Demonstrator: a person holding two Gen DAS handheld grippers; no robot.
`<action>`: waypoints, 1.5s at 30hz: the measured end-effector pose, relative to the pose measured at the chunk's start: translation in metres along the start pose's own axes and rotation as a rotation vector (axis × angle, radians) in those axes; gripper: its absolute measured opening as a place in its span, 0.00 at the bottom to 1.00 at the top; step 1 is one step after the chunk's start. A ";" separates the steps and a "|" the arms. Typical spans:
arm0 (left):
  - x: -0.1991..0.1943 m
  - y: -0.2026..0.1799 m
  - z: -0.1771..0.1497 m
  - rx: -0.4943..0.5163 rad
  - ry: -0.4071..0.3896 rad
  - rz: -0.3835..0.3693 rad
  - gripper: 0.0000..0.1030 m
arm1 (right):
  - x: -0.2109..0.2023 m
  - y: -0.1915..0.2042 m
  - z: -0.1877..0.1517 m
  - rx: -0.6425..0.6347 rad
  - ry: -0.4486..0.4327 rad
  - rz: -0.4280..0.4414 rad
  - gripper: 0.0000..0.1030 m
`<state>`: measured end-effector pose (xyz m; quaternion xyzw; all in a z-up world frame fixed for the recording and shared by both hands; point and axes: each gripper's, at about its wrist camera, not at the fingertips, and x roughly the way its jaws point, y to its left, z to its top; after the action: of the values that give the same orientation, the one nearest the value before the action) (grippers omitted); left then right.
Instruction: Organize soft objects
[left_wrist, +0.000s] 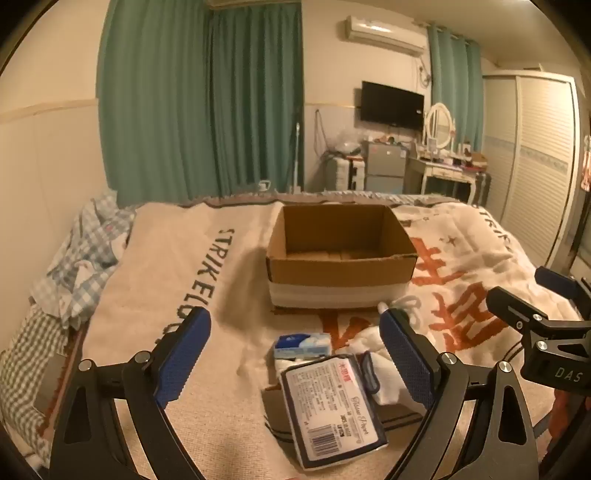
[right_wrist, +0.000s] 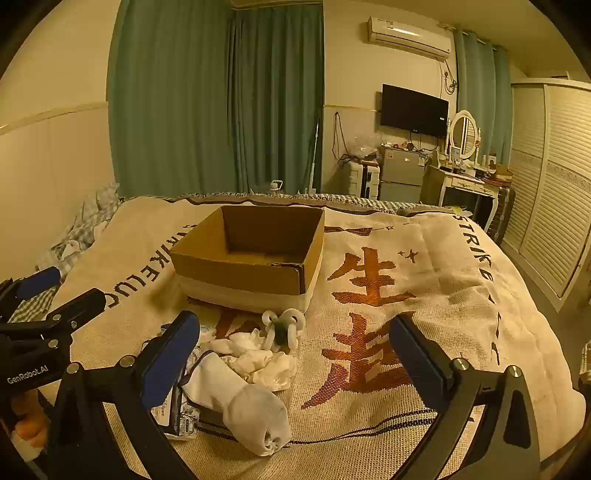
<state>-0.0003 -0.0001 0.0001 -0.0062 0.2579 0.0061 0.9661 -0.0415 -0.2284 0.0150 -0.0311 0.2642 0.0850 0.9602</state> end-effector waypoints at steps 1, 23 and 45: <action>0.000 0.000 0.000 0.002 0.001 0.001 0.91 | 0.000 0.000 0.000 0.000 -0.001 0.000 1.00; 0.000 -0.004 0.000 0.000 0.003 0.006 0.91 | 0.003 0.000 -0.002 -0.002 0.004 0.000 1.00; 0.001 -0.004 -0.001 -0.003 0.008 0.005 0.91 | 0.004 0.001 -0.003 -0.002 0.010 -0.003 1.00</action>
<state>0.0004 -0.0045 -0.0012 -0.0070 0.2620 0.0091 0.9650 -0.0397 -0.2275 0.0101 -0.0329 0.2687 0.0837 0.9590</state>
